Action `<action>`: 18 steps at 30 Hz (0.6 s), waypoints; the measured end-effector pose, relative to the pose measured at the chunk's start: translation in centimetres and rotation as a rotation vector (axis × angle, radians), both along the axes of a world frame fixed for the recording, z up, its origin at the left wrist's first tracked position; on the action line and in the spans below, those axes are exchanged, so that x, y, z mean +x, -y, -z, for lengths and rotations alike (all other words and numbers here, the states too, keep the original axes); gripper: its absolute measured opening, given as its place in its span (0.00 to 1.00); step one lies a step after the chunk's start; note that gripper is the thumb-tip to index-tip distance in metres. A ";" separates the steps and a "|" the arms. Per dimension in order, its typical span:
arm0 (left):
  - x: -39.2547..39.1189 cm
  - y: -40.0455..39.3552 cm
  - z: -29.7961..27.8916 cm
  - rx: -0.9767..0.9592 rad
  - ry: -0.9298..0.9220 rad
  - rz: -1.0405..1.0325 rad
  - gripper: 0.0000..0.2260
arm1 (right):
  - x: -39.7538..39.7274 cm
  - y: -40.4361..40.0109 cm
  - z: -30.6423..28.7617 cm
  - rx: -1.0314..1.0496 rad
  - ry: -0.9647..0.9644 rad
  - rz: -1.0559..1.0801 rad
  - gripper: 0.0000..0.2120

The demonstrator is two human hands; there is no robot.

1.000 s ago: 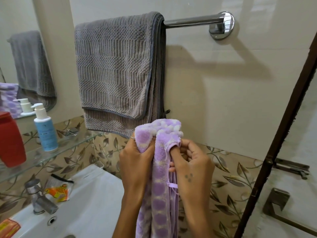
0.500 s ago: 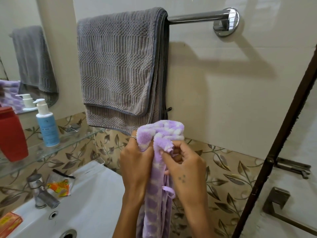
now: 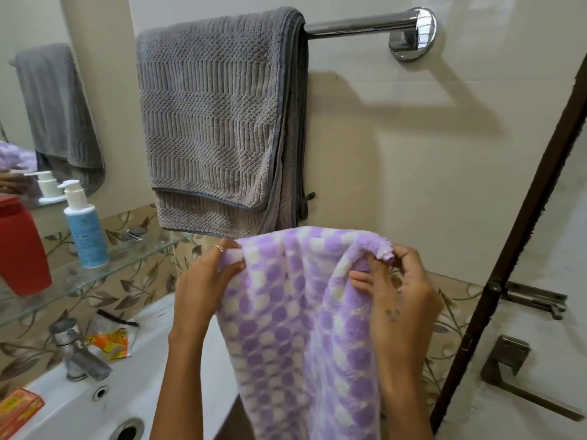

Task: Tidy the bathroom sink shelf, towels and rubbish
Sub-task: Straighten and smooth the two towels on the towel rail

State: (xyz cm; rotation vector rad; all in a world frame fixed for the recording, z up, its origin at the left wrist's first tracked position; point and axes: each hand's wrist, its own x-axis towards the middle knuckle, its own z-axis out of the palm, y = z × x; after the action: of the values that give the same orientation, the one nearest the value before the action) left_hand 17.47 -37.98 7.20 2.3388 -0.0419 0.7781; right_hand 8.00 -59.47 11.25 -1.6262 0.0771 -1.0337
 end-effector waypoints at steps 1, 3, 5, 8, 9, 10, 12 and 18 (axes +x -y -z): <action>0.4 -0.5 0.6 -0.026 -0.033 -0.031 0.11 | 0.0 0.2 -0.2 -0.005 0.024 0.015 0.05; 1.1 -1.2 1.9 -0.068 -0.086 -0.090 0.12 | -0.1 0.5 -0.4 -0.028 0.062 0.035 0.06; 1.4 -1.6 3.2 -0.088 -0.105 -0.136 0.13 | -0.2 0.5 -0.6 -0.061 0.098 0.056 0.09; 1.3 -1.2 4.4 -0.112 -0.090 -0.267 0.14 | -0.3 0.5 -0.4 -0.073 0.132 0.074 0.10; 1.2 -0.9 4.6 -0.128 -0.084 -0.300 0.15 | -0.3 0.6 -0.3 -0.076 0.141 0.078 0.09; 1.2 -0.6 4.7 -0.163 -0.084 -0.319 0.15 | -0.2 0.7 -0.2 -0.081 0.152 0.083 0.08; 1.1 -0.1 4.3 -0.331 -0.107 -0.280 0.14 | -0.2 0.9 0.0 -0.085 0.159 0.101 0.06; 1.1 0.1 1.6 -0.916 -0.113 0.080 0.14 | 0.4 2.6 -0.2 -0.057 0.142 0.153 0.06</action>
State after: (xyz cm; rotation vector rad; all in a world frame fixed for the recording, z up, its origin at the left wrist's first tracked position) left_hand 18.58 -38.13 5.56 1.4897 0.2242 0.4710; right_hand 8.41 -62.12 11.44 -1.6122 0.0779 -1.2761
